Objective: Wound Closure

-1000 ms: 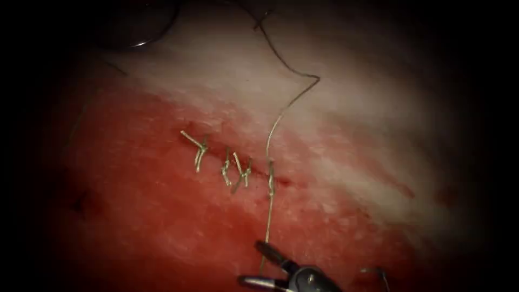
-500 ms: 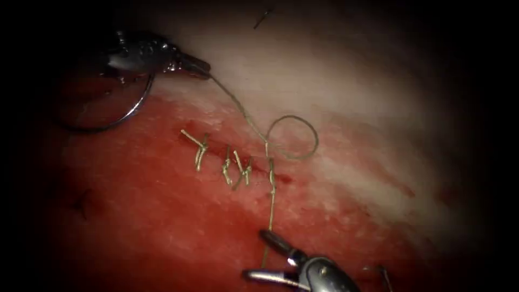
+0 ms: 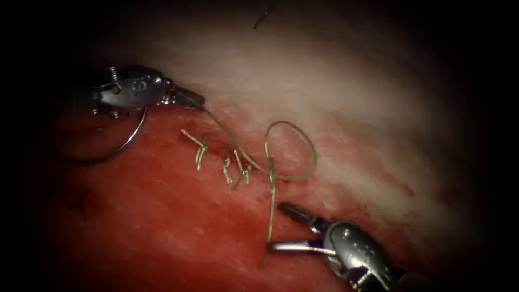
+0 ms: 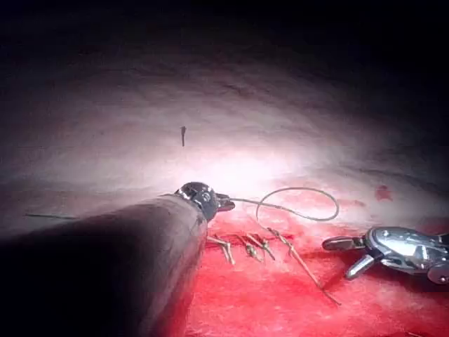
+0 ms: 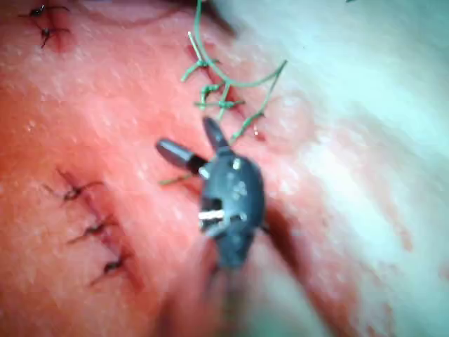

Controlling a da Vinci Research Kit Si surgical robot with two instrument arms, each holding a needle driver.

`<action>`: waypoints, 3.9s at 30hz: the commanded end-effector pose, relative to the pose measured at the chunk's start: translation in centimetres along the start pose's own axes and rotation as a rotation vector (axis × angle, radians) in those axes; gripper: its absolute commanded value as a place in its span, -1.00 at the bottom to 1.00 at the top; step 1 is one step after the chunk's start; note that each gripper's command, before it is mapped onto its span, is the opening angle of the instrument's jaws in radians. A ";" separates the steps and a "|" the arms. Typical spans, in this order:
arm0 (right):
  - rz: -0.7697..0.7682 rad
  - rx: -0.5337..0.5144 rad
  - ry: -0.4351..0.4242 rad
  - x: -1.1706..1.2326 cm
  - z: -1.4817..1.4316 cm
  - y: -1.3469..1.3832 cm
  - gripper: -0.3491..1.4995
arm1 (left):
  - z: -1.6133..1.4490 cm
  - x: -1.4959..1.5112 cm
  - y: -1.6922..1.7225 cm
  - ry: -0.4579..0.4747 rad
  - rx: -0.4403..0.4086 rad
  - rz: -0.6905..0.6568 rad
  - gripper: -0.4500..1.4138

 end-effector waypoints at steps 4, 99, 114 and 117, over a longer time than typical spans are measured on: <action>-0.050 -0.007 0.014 0.03 0.18 0.31 -0.93 | 0.12 -0.06 0.17 0.029 -0.027 -0.001 -1.00; -0.253 0.726 -0.302 0.42 0.82 0.43 -1.00 | 0.90 -0.91 0.77 -0.185 0.092 0.106 -1.00; 0.267 0.265 -0.354 0.35 0.70 1.37 -1.00 | 0.43 -0.78 2.04 -0.191 0.046 0.135 -1.00; 0.380 0.195 -0.368 0.29 0.69 1.47 -1.00 | 0.33 -0.78 2.23 -0.196 0.037 0.142 -1.00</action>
